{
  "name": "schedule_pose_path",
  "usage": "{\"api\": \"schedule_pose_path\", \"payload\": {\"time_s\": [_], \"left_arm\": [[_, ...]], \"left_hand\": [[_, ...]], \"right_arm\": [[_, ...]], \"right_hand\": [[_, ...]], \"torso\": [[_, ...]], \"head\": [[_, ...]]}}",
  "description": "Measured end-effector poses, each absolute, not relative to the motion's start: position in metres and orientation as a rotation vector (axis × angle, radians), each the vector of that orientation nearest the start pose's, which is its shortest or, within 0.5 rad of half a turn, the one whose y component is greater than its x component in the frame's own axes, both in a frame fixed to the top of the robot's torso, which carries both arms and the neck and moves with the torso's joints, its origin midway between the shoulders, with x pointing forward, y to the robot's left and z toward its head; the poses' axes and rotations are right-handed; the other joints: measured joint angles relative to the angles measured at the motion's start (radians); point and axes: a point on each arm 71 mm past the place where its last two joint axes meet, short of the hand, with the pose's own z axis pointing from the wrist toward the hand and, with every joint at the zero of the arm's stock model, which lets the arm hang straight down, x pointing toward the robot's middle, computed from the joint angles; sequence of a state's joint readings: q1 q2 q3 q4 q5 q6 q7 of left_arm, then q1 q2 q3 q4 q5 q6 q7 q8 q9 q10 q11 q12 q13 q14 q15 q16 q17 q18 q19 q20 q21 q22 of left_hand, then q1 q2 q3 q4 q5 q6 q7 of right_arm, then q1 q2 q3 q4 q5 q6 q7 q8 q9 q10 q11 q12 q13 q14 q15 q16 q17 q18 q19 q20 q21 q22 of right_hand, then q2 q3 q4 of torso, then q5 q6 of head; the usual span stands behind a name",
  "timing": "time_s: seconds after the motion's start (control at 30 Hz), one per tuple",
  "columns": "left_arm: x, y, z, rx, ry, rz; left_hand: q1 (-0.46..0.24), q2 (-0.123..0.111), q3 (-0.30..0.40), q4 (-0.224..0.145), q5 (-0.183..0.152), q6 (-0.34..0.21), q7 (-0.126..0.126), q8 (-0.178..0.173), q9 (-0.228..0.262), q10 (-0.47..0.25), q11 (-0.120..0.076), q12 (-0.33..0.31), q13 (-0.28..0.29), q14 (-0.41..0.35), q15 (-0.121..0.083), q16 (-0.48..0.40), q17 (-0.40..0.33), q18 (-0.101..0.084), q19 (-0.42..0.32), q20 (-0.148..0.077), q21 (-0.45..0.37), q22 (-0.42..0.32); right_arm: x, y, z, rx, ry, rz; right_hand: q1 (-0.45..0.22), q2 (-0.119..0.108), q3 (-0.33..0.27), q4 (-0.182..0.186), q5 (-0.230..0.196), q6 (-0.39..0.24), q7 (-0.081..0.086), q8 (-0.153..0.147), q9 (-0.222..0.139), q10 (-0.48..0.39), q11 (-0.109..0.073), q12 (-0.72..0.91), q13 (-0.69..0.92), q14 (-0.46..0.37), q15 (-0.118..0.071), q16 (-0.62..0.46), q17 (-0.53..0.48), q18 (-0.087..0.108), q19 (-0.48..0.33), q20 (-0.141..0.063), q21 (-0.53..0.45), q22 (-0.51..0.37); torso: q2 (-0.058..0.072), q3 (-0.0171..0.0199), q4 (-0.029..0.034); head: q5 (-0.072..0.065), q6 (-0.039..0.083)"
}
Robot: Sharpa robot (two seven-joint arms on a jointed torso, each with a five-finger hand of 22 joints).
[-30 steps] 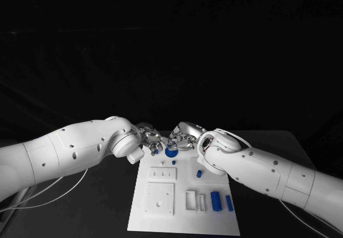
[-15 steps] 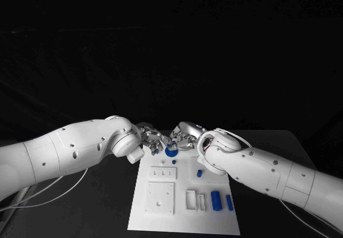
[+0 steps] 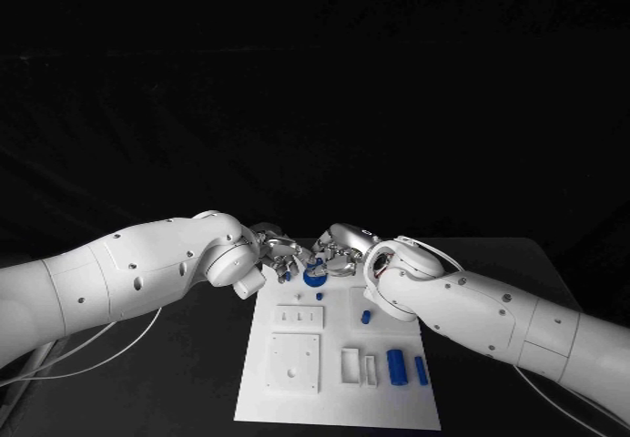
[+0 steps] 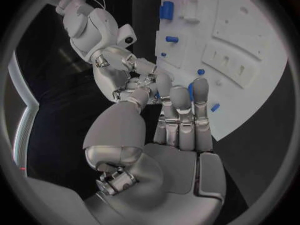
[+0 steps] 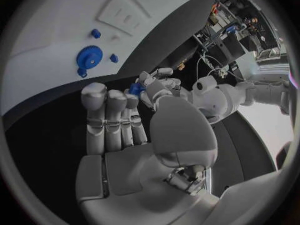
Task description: Assemble the parts on the task board
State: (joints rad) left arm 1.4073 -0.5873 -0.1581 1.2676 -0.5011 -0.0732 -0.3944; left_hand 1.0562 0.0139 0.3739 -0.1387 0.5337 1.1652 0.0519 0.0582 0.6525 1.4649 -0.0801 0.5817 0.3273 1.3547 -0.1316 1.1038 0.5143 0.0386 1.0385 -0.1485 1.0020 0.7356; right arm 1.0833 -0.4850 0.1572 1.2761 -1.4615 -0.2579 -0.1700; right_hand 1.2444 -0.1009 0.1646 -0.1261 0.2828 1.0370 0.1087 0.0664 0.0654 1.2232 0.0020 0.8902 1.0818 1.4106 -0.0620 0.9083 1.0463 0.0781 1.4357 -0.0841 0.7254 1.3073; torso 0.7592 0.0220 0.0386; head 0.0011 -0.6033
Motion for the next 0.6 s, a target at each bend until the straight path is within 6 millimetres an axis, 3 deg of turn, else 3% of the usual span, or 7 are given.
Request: {"api": "schedule_pose_path", "payload": {"time_s": [0.1,0.13,0.27,0.43,0.53,0.6], "left_arm": [[0.541,0.155,-0.170,-0.672,2.179,-0.804],[0.541,0.155,-0.170,-0.671,2.178,-0.803],[0.542,0.156,-0.169,-0.664,2.171,-0.796],[0.541,0.158,-0.169,-0.652,2.163,-0.781],[0.541,0.160,-0.169,-0.645,2.158,-0.763],[0.541,0.162,-0.170,-0.638,2.158,-0.746]], "left_hand": [[-0.008,-0.008,0.014,-0.014,0.008,0.002,0.002,0.001,0.000,0.004,-0.004,0.001,0.000,0.001,0.000,0.004,0.005,0.000,0.000,0.000,0.000,0.002],[-0.008,-0.008,0.015,-0.014,0.012,0.002,0.002,0.001,0.000,0.004,-0.004,0.004,0.002,0.002,0.001,0.004,0.008,0.000,0.000,0.000,0.000,0.002],[-0.013,-0.013,0.015,-0.015,0.018,0.003,0.003,0.007,0.000,0.004,-0.004,0.009,0.003,0.006,-0.003,0.004,0.012,0.000,0.004,-0.004,0.000,0.004],[-0.017,-0.017,0.020,-0.020,0.019,0.003,0.003,0.007,0.002,0.004,-0.004,0.022,0.007,0.009,-0.006,0.004,0.021,0.000,0.007,-0.007,0.000,0.006],[-0.020,-0.020,0.027,-0.027,0.019,0.003,0.003,0.007,0.007,0.004,-0.004,0.038,0.015,0.019,-0.006,0.004,0.027,0.000,0.007,-0.007,0.000,0.006],[-0.021,-0.021,0.027,-0.027,0.019,0.003,0.003,0.007,0.007,0.004,-0.004,0.039,0.017,0.020,-0.006,0.004,0.030,0.000,0.009,-0.005,0.000,0.006]], "right_arm": [[0.521,-0.095,-0.192,-0.017,1.667,0.774],[0.521,-0.098,-0.192,-0.013,1.665,0.774],[0.520,-0.111,-0.194,0.004,1.657,0.770],[0.516,-0.142,-0.198,0.029,1.656,0.749],[0.514,-0.165,-0.199,0.049,1.658,0.734],[0.514,-0.181,-0.196,0.071,1.654,0.728]], "right_hand": [[0.025,-0.006,-0.088,0.027,-0.004,-0.099,0.010,-0.001,-0.004,-0.034,0.009,-0.039,-0.058,-0.021,0.006,-0.028,-0.029,0.011,-0.008,0.008,-0.081,0.000],[0.038,-0.018,-0.110,0.048,-0.004,-0.175,0.020,-0.005,-0.007,-0.050,0.014,-0.055,-0.081,-0.033,0.010,-0.043,-0.044,0.014,-0.014,0.014,-0.120,0.000],[0.099,-0.067,-0.156,0.159,0.012,-0.283,0.030,-0.009,-0.011,-0.081,0.026,-0.051,-0.133,-0.059,0.020,-0.061,-0.079,0.023,-0.021,0.022,-0.239,0.001],[0.140,-0.082,-0.177,0.206,0.017,-0.297,0.033,-0.011,-0.012,-0.092,0.025,-0.036,-0.172,-0.070,0.023,-0.061,-0.101,0.023,-0.021,0.022,-0.328,0.001],[0.151,-0.072,-0.175,0.204,0.034,-0.298,0.034,-0.011,-0.012,-0.101,0.027,-0.032,-0.187,-0.080,0.023,-0.061,-0.111,0.023,-0.025,0.026,-0.374,0.001],[0.155,-0.069,-0.165,0.180,0.052,-0.298,0.034,-0.011,-0.012,-0.102,0.026,-0.032,-0.196,-0.080,0.023,-0.061,-0.117,0.023,-0.027,0.027,-0.401,0.001]], "torso": [[0.000,0.0003,0.0000],[0.000,0.0004,0.0000],[0.000,0.0006,0.0002],[0.000,0.0007,0.0001],[0.000,0.0006,-0.0011],[0.000,0.0007,-0.0025]], "head": [[0.000,0.000],[0.000,0.000],[0.002,-0.001],[0.007,-0.006],[0.012,-0.009],[0.015,-0.013]]}}
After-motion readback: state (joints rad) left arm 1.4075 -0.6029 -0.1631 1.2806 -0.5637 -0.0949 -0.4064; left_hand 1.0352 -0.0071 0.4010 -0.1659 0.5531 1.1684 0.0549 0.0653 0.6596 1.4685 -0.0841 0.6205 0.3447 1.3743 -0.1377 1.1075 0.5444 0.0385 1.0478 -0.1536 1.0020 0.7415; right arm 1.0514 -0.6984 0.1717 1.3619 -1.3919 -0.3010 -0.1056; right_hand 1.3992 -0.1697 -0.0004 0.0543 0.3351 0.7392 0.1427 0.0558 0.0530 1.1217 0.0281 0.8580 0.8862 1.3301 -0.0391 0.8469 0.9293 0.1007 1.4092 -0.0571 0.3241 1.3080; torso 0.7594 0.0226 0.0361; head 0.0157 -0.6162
